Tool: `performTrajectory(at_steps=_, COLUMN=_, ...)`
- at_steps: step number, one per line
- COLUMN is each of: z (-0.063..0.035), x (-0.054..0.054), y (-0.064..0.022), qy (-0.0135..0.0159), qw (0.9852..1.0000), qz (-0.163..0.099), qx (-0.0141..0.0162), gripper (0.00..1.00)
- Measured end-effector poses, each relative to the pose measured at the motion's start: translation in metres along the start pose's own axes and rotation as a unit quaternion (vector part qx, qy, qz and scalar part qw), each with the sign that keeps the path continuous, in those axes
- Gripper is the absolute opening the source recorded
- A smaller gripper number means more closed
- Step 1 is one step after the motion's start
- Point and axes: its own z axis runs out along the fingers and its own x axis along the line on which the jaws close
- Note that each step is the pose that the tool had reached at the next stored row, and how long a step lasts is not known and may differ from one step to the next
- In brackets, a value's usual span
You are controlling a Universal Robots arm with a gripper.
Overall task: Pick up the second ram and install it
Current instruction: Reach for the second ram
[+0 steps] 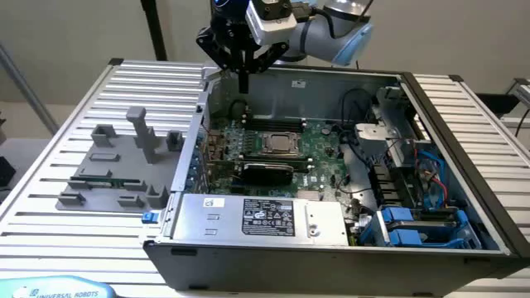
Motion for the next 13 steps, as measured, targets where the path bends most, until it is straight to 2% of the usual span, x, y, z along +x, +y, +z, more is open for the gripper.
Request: performTrajectory(at_steps=13, z=0.0, x=0.0, y=0.0, qy=0.0, qw=1.0, qz=0.0, qx=0.0, gripper=0.11)
